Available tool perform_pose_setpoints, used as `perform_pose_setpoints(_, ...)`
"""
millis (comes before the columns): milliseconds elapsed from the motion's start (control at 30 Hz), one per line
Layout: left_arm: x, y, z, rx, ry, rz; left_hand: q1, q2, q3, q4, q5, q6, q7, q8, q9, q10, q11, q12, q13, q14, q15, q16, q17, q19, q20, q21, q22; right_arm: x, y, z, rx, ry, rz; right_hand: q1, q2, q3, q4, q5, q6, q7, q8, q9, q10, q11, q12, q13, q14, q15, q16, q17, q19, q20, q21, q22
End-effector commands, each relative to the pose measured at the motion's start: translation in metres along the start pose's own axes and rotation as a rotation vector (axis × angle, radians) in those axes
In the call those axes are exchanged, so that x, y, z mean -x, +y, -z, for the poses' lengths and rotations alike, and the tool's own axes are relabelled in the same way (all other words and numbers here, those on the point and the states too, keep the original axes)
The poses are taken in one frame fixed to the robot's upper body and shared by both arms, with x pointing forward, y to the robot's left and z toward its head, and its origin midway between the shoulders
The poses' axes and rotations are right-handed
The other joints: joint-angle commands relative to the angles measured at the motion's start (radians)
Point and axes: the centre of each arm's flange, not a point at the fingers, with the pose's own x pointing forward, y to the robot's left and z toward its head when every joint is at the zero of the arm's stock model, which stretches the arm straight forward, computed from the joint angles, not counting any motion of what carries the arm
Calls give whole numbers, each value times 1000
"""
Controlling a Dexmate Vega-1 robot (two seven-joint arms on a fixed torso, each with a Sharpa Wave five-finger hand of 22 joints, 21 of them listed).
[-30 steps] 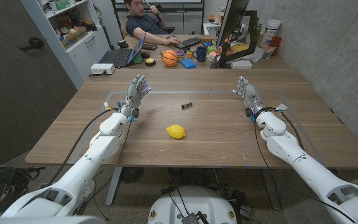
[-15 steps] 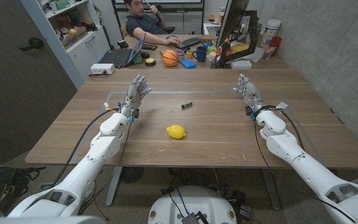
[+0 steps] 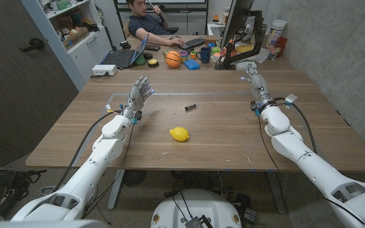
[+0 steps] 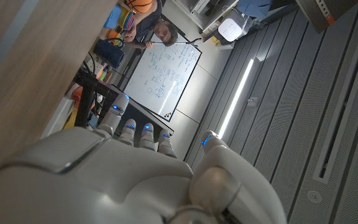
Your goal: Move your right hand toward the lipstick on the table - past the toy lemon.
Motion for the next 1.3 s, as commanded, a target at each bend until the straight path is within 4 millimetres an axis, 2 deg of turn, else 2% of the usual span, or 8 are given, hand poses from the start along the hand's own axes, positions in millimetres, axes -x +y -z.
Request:
perform_pose_setpoints(33,0,1,1,0,0,-1,-1,10,-5,0,4,-1,-9,7,5,-8,-1,4,4,-10,1,5,3,4,3,-4,3,-16,4,-52,222,-187,29,2,-11,-4,-2,-4,7,-4,6,4,-6,13,-2,1,-31,-10,-3,1,-184,2,-5,1)
perform_pose_setpoints(100,0,1,1,2,-2,-3,-1,10,-5,0,4,-2,-8,6,5,-9,-1,4,4,-11,1,5,3,4,3,-5,3,-19,7,-66,289,-233,41,8,-11,-3,-7,-3,13,-6,7,4,-2,11,-3,1,-24,-11,-3,0,-170,-15,-5,0)
perform_pose_setpoints(200,0,2,1,4,-2,-6,-1,10,-6,0,4,-1,-8,7,5,-9,-1,4,4,-10,1,5,3,4,3,-6,3,-22,11,-78,349,-274,48,14,-12,-3,-11,-3,18,-9,8,3,3,3,-2,0,-15,-12,-3,-1,-161,-20,-7,-1)
perform_pose_setpoints(467,0,2,2,5,-2,-6,-1,10,-8,0,5,-2,-8,6,5,-7,0,5,4,-10,1,5,3,6,3,-10,3,-27,23,-103,482,-362,71,25,-15,-3,-20,-3,31,-20,11,3,12,-3,-2,-1,-7,-19,-5,-3,-151,-25,-12,-2)
perform_pose_setpoints(733,0,2,3,5,2,-8,-1,10,-10,1,6,-1,-8,6,5,-8,0,4,4,-9,0,5,3,7,3,-13,4,-31,38,-127,644,-437,93,32,-20,-5,-26,-4,40,-29,12,2,12,-22,-6,-2,-4,-22,-10,-3,-149,-24,-21,-3)
perform_pose_setpoints(1100,3,0,2,3,0,-16,-1,10,-12,1,7,-1,-8,6,5,-7,0,5,4,-10,0,5,3,7,3,-18,4,-34,61,-143,819,-499,99,39,-26,-9,-34,-6,48,-46,11,2,2,-50,-15,-3,-7,-38,-19,-4,-151,-23,-36,-4)
perform_pose_setpoints(1300,6,-2,2,1,1,-19,-1,10,-13,1,8,-1,-8,6,5,-8,0,4,4,-10,0,4,3,9,3,-20,4,-33,73,-145,943,-498,105,59,-30,-7,-51,-10,46,-66,7,1,-12,-73,-22,-4,-7,-51,-27,-5,-135,-23,-45,-6)
